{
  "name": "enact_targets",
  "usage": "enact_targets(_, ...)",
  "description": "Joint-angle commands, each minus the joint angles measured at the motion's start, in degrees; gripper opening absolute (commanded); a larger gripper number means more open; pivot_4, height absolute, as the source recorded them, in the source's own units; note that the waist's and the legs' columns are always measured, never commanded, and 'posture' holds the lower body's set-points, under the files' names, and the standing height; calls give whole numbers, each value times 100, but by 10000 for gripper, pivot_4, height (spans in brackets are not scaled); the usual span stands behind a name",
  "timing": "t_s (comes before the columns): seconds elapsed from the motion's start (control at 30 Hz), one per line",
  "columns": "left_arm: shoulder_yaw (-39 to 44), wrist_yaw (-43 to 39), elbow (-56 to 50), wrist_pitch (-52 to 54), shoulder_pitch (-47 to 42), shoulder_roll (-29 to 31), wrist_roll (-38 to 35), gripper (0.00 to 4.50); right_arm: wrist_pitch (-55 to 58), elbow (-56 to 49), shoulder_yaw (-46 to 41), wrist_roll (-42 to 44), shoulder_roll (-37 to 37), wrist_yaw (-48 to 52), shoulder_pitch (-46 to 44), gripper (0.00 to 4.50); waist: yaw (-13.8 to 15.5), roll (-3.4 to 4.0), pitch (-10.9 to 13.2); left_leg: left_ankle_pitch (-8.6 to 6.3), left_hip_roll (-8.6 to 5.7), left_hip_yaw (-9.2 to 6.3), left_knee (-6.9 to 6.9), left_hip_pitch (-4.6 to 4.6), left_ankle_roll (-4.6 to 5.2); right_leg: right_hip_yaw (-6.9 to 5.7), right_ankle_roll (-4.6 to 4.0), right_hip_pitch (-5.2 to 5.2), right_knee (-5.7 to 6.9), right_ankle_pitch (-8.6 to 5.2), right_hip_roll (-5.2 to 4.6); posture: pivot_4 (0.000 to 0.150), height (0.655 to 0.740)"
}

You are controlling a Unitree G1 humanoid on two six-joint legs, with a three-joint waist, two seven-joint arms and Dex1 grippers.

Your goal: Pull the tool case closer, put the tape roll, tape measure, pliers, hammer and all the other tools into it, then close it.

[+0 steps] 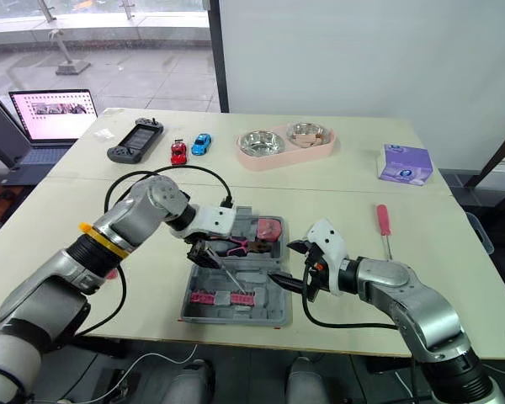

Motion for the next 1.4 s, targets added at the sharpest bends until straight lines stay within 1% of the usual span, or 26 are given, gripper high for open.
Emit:
enact_targets(0.03, 505, -123, 752, -1775, 45, -157, -536, 44724, -66, -252, -47, 23, 44, 2, -50, 45000, 10, 0, 0, 0, 0, 0, 0, 0, 0, 0, 0, 0, 0, 0, 0, 1500, 7400)
enact_targets(0.1, 600, -358, 1322, -2790, 46, -253, -699, 44724, -56, -265, -54, 33, 55, -12, -35, 45000, 19, 0, 0, 0, 0, 0, 1, 0, 0, 0, -1, 2, -1, 1, 0, 1500, 7400)
enact_targets(0.13, 604, -478, 1526, -2963, 35, -297, -733, 44724, -50, -274, -58, 36, 58, -22, -25, 45000, 17, 0, 0, 0, 0, 0, 2, 0, 0, -1, -1, 3, -1, 1, 0, 1500, 7400)
enact_targets(0.2, 582, -617, 1837, -3063, -23, -372, -709, 44724, -41, -291, -66, 41, 59, -35, -6, 45000, 14, 0, 0, 0, 0, 0, 3, 0, 0, 0, -2, 5, -2, 1, 0, 1500, 7400)
enact_targets(0.37, 555, -629, 2368, -3249, -136, -639, -538, 44724, -3, -363, -132, 77, 42, -88, 67, 45000, 15, 0, 0, 0, 0, 0, 4, 0, 0, -1, 7, 8, -1, 6, 0, 1500, 7400)
enact_targets(0.5, 480, -664, 2745, -3466, -197, -704, -346, 44724, 15, -405, -157, 87, 30, -125, 110, 45000, -5, 0, 0, 0, 0, 0, 4, 1, 0, 0, 14, 9, 0, 9, 0, 1500, 7400)
enact_targets(0.7, 395, -384, 3375, -3840, -304, -837, 102, 44724, 74, -511, -226, 119, 20, -182, 182, 45000, 10, 0, 0, 0, 0, 0, 3, 3, 0, 0, 14, 10, 0, 9, 1, 1500, 7400)
enact_targets(0.83, 439, -248, 3595, -3916, -358, -975, 210, 44724, 125, -560, -252, 143, 9, -210, 199, 45000, 17, 0, 0, 0, 0, 0, 3, 2, 0, -1, 15, 12, -1, 9, 1, 1500, 7400)
enact_targets(0.87, 452, -256, 3619, -3924, -362, -995, 218, 42355, 134, -569, -257, 149, 6, -215, 203, 45000, 17, 0, 0, 0, 0, 0, 3, 2, 0, -1, 16, 12, -1, 9, 1, 1500, 7400)
enact_targets(0.93, 468, -292, 3641, -3931, -367, -1008, 228, 35656, 146, -581, -265, 157, 4, -224, 207, 45000, 14, 0, 0, 0, 0, 0, 3, 2, 0, 0, 16, 12, 0, 9, 1, 1500, 7400)
enact_targets(0.97, 471, -311, 3643, -3930, -368, -1010, 229, 30869, 151, -585, -267, 159, 5, -228, 208, 45000, 6, 0, 0, 0, 0, 0, 3, 2, 0, -1, 16, 12, 0, 9, 1, 1500, 7400)
enact_targets(1.1, 471, -336, 3647, -3929, -378, -994, 240, 9446, 166, -587, -268, 154, 14, -225, 206, 45000, 9, 0, 0, 0, 0, 0, 3, 3, 0, -1, 16, 11, 0, 9, 1, 1500, 7400)
enact_targets(1.17, 480, -353, 3639, -3925, -384, -979, 236, 385, 168, -584, -262, 149, 15, -218, 203, 45000, 11, 0, 0, 0, 0, 0, 3, 3, 0, -1, 16, 12, 0, 9, 1, 1500, 7400)
enact_targets(1.4, 556, -541, 3447, -3700, -383, -934, 109, 385, 164, -568, -250, 141, 4, -194, 191, 45000, 12, 0, 0, 0, 0, 0, 3, 3, 0, 0, 16, 11, 0, 9, 1, 1500, 7400)
